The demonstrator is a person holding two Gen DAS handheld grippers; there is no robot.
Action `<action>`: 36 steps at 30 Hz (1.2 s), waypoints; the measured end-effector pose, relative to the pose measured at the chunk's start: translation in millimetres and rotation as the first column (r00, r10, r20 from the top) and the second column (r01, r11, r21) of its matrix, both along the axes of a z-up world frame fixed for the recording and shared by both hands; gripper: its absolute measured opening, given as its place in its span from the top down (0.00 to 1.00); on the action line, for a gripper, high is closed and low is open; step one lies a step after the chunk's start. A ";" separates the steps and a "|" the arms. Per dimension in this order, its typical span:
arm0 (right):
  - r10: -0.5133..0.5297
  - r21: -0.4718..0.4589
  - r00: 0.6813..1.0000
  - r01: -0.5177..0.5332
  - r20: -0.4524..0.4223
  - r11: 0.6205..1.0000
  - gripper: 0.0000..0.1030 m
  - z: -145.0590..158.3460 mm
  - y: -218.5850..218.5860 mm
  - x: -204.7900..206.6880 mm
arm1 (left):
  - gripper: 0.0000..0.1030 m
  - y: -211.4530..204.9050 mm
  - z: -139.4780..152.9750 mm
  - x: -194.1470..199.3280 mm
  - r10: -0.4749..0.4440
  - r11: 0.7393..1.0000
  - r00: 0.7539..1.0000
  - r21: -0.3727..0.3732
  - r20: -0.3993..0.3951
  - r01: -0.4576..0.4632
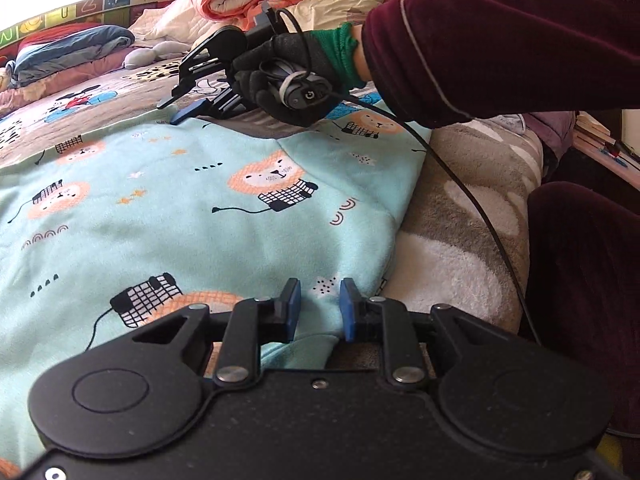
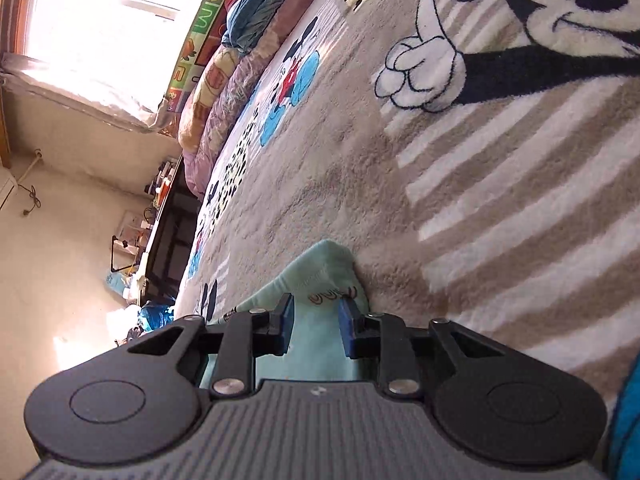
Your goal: Fold clothes
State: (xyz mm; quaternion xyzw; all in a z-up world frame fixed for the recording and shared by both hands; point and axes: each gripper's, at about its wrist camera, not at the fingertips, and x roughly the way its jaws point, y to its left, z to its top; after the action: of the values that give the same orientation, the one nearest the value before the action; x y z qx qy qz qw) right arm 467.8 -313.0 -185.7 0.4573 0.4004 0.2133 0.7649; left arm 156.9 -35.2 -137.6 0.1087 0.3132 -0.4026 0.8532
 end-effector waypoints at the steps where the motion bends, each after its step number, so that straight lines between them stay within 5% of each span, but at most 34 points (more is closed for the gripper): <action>1: -0.006 0.007 1.000 0.006 -0.002 1.000 0.76 -1.0 -0.6 6.1 | 0.82 0.5 0.0 1.0 0.000 1.000 1.000 -0.004 -0.004 0.000; 7: -0.105 0.089 0.994 0.108 -0.038 0.990 0.83 -12.8 -15.4 29.1 | 0.82 2.5 -0.7 1.7 0.002 1.000 1.000 -0.021 -0.016 -0.002; 10: -0.130 0.000 0.990 0.131 -0.058 0.991 0.97 -13.7 -10.4 32.2 | 0.82 2.6 -0.4 2.0 0.002 1.000 1.000 -0.023 -0.020 -0.002; 11: -0.143 -0.020 0.989 0.142 -0.048 0.990 0.96 -9.4 -8.9 31.2 | 0.82 2.0 -0.1 1.7 0.002 1.000 1.000 -0.022 -0.018 -0.002; 14: -0.227 -0.045 0.974 0.228 0.026 0.973 0.63 10.3 -14.7 16.7 | 0.82 0.7 0.3 -0.6 0.003 1.000 1.000 -0.015 -0.006 -0.004; 15: -0.240 -0.058 0.969 0.243 0.054 0.968 0.52 18.5 -17.7 7.8 | 0.81 0.2 0.5 -1.5 0.004 1.000 1.000 -0.010 0.000 -0.004; 17: -0.258 -0.082 0.960 0.267 0.111 0.960 0.52 35.1 -22.8 -10.6 | 0.81 -0.8 0.8 -2.7 0.005 1.000 1.000 -0.002 0.008 -0.005; 24: 0.030 -0.292 0.954 0.061 0.299 0.954 0.53 81.7 26.0 -131.6 | 0.78 0.2 4.8 -10.3 0.013 1.000 0.999 0.021 0.038 -0.014; 28: 0.080 -0.290 0.934 0.026 0.347 0.957 0.53 82.6 50.6 -225.5 | 0.56 35.1 23.4 -17.2 0.078 0.996 0.996 -0.048 0.047 -0.076; 30: 0.099 -0.316 0.931 0.018 0.352 0.949 0.53 75.1 62.1 -250.5 | 0.56 78.0 36.5 -15.0 0.257 0.953 0.965 -0.175 0.045 -0.246; 32: 0.119 -0.342 0.927 0.011 0.356 0.940 0.53 67.7 73.5 -275.6 | 0.56 120.9 49.6 -12.8 0.426 0.866 0.904 -0.297 0.020 -0.402; 36: 0.158 -0.393 0.918 -0.003 0.363 0.920 0.58 52.8 96.5 -325.6 | 0.59 203.1 48.0 -21.1 0.636 0.586 0.743 -0.496 -0.209 -0.641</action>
State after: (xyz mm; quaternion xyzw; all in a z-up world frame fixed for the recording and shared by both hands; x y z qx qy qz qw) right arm 142.1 -216.5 -132.8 0.2300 0.2940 0.2485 0.8938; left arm 135.8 168.0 -89.6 -0.2564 0.2088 -0.1408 0.9332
